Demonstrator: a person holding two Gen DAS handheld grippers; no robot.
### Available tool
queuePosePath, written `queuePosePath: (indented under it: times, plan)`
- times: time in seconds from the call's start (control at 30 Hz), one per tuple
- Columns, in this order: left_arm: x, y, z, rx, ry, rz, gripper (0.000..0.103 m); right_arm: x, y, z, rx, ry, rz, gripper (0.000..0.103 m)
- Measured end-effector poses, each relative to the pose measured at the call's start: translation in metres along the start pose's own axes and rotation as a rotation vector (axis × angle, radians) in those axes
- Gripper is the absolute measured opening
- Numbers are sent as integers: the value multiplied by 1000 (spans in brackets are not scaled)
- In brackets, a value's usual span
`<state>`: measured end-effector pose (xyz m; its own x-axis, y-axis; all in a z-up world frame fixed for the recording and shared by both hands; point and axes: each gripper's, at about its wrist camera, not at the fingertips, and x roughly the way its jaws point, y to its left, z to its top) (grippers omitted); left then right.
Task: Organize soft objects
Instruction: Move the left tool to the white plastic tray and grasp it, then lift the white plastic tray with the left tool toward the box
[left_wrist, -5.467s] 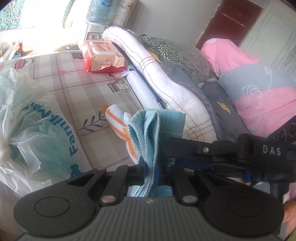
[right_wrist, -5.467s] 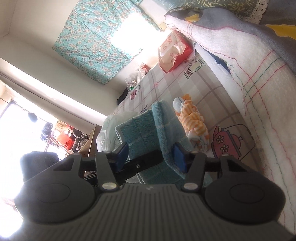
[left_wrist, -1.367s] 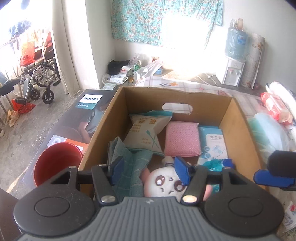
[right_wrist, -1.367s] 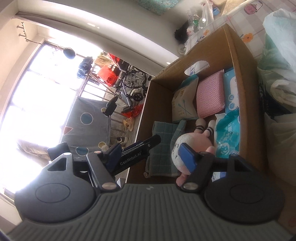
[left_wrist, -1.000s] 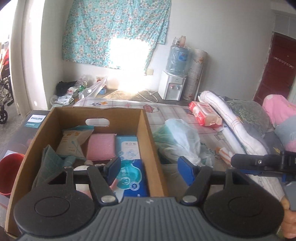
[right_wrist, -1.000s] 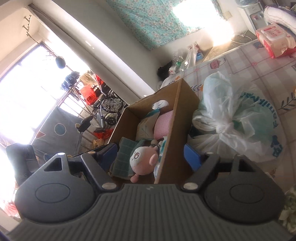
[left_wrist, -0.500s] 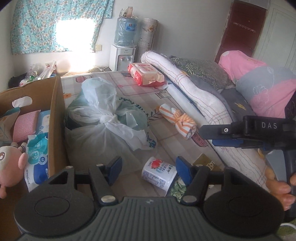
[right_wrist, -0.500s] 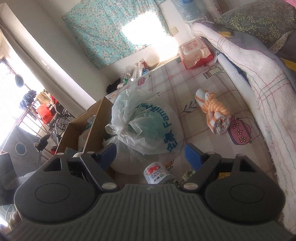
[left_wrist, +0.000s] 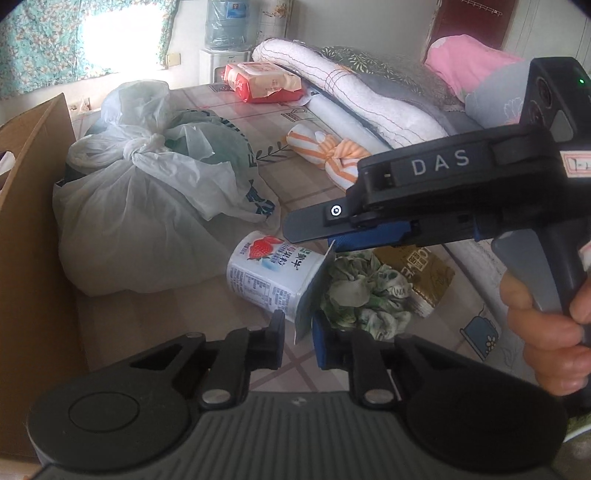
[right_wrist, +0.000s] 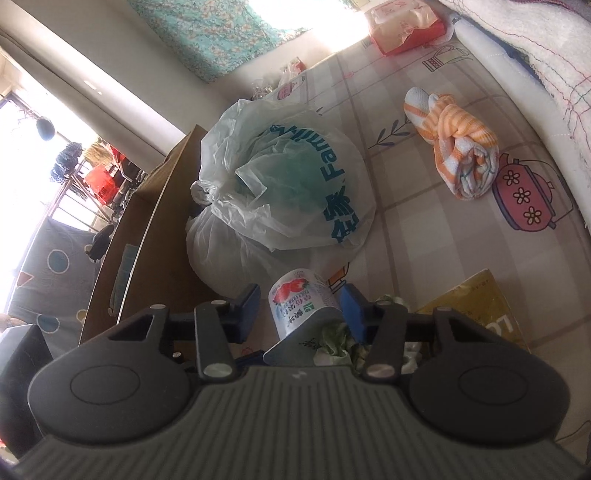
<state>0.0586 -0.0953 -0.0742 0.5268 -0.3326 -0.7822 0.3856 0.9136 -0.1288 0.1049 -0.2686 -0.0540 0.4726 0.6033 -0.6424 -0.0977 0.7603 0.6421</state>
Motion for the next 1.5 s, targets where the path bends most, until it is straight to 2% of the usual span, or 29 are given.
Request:
queuePosePath:
  times: [0.03, 0.1, 0.23, 0.43, 0.6, 0.77, 0.9, 1.07, 1.23, 1.5]
  plan:
    - [3, -1, 0, 0, -2, -5, 17, 2, -1, 0, -5, 1, -1, 46]
    - [8, 0, 1, -13, 7, 0, 10, 5, -1, 0, -7, 4, -2, 44]
    - [7, 12, 1, -89, 1, -34, 5, 7, -1, 3, -5, -5, -5, 44]
    - [-11, 36, 7, -197, -41, -59, 6, 7, 3, 8, 15, -11, 36, 44]
    - [-11, 54, 12, -287, -39, -79, 6, 13, 5, 15, 56, -23, 77, 45]
    - [-14, 61, 13, -326, -28, -87, 6, 20, 4, 16, 120, -24, 101, 46]
    - [-23, 66, 9, -377, -5, -143, 7, 16, 6, 16, 149, -9, 112, 46]
    - [-41, 69, -1, -401, 28, -181, 7, 9, 13, 9, 173, 36, 143, 46]
    - [-48, 74, -11, -414, 82, -212, 8, 6, 20, -6, 201, 98, 135, 49]
    - [-48, 85, -14, -438, 59, -192, 10, 19, 20, -12, 223, 99, 137, 50]
